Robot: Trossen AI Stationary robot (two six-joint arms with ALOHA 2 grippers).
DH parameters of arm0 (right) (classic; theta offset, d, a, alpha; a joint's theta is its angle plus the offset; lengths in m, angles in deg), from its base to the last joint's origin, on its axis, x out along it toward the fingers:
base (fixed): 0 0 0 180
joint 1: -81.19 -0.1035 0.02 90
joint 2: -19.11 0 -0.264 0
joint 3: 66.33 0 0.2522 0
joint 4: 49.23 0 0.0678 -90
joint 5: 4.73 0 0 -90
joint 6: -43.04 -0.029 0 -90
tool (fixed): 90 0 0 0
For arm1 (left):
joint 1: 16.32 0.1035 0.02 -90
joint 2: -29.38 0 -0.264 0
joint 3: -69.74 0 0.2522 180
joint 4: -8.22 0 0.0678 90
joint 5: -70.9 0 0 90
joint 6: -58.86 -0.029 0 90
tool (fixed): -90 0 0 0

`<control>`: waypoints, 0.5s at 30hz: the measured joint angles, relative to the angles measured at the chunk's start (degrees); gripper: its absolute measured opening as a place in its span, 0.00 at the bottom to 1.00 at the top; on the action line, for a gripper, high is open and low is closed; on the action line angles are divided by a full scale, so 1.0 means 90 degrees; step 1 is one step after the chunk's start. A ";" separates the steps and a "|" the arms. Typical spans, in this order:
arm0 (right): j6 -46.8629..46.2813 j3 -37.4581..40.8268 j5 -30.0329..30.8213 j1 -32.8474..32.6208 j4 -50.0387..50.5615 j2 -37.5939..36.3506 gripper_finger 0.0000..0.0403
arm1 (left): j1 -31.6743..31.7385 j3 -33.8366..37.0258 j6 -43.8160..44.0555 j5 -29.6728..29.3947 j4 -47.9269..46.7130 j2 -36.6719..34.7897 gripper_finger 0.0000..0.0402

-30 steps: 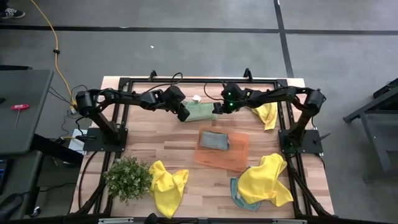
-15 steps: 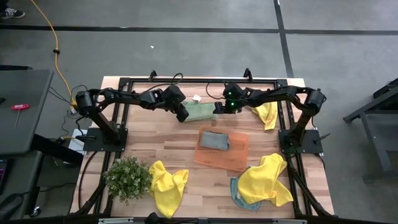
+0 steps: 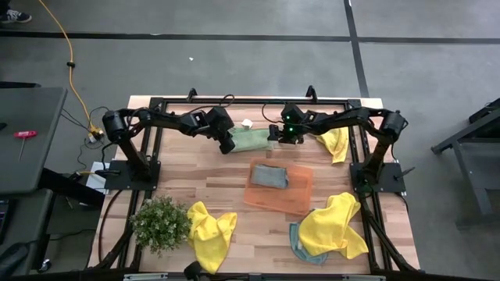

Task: Fold microfiber towels
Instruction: Put the green microfiber towel into the orange bin

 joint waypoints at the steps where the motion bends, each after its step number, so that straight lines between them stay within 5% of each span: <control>1: -0.0060 0.0000 0.0004 -0.0014 -0.0055 0.0023 0.76 | 0.0001 0.0000 -0.0056 -0.0002 0.0029 0.0046 0.00; 15: -0.0567 0.0012 0.0304 -0.0190 -0.0901 0.0145 0.76 | 0.0159 0.0000 -0.0536 -0.0324 0.0173 0.0148 0.00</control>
